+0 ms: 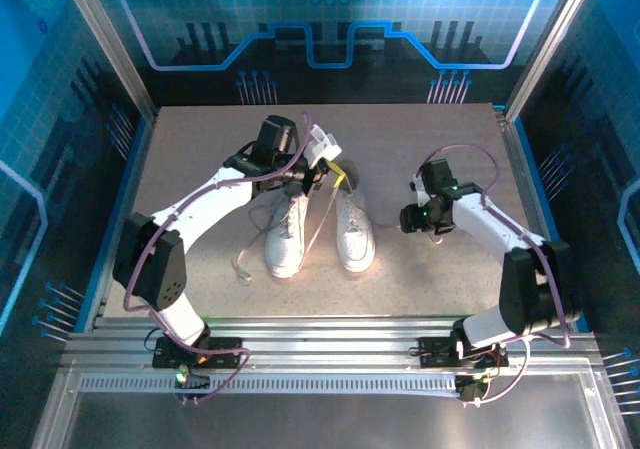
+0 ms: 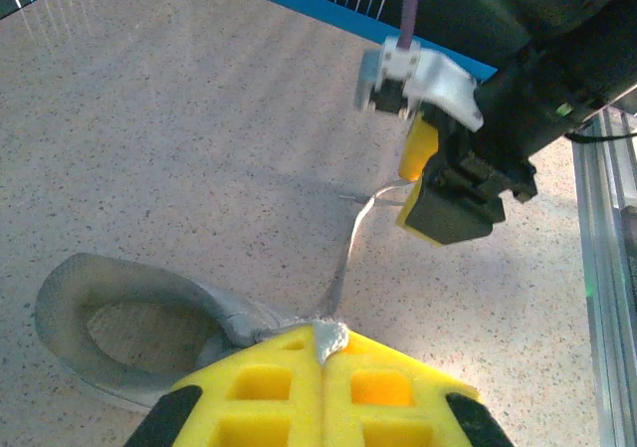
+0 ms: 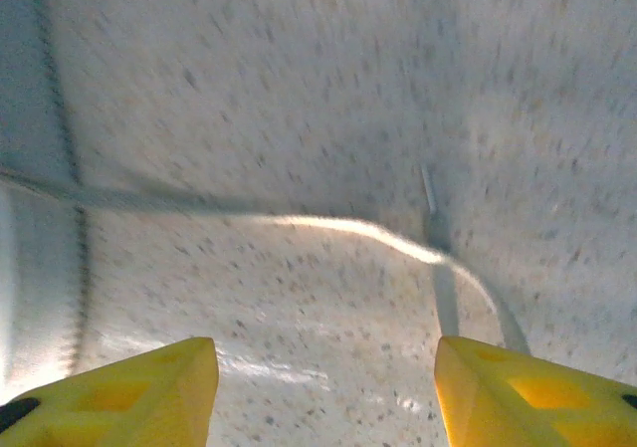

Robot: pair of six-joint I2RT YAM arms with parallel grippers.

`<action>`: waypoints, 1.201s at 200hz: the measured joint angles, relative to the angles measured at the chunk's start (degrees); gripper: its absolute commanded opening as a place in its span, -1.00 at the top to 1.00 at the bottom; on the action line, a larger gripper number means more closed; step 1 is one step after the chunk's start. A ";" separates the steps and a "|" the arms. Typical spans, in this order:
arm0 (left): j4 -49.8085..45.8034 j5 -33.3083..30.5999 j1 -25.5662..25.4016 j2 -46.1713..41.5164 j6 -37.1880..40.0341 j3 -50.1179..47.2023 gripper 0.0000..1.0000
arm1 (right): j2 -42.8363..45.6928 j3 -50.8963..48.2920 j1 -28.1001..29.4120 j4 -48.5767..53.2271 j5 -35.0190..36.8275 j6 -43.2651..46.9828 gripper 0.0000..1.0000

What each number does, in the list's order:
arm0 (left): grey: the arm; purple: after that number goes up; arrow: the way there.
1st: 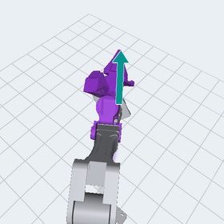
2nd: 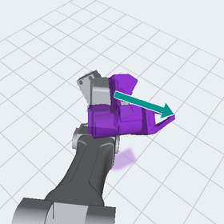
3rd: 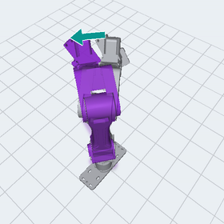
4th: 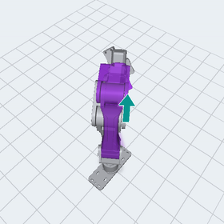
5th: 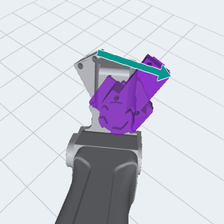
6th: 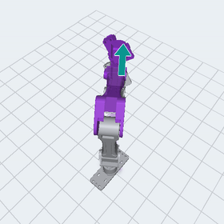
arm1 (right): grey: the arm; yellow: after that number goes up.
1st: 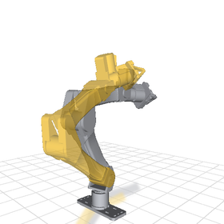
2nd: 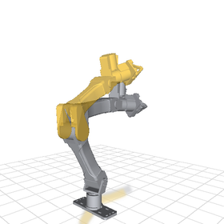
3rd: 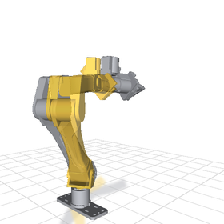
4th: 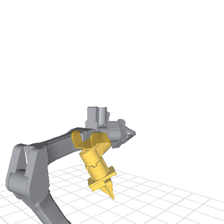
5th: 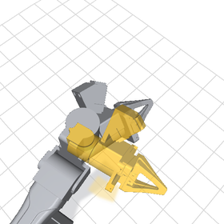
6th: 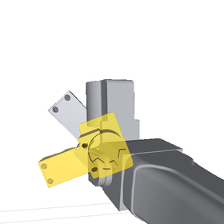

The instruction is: Tie the shoes

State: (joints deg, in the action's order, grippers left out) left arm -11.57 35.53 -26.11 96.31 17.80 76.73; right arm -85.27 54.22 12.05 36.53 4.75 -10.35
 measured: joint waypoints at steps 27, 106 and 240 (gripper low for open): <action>-0.02 -0.20 0.00 0.15 -1.01 0.02 1.00 | -4.76 0.24 -0.09 2.47 1.09 0.02 -0.19; -0.37 -1.01 0.00 0.20 -2.91 0.33 1.00 | -7.98 2.91 -1.97 6.05 6.45 0.09 -0.18; -2.32 -1.44 -2.56 5.97 -4.42 7.56 1.00 | -12.52 3.26 -10.95 3.72 0.74 -0.02 0.96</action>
State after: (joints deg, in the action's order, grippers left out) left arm -13.89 34.09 -28.67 102.28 13.39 84.29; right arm -97.80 57.47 1.10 40.25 5.50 -10.37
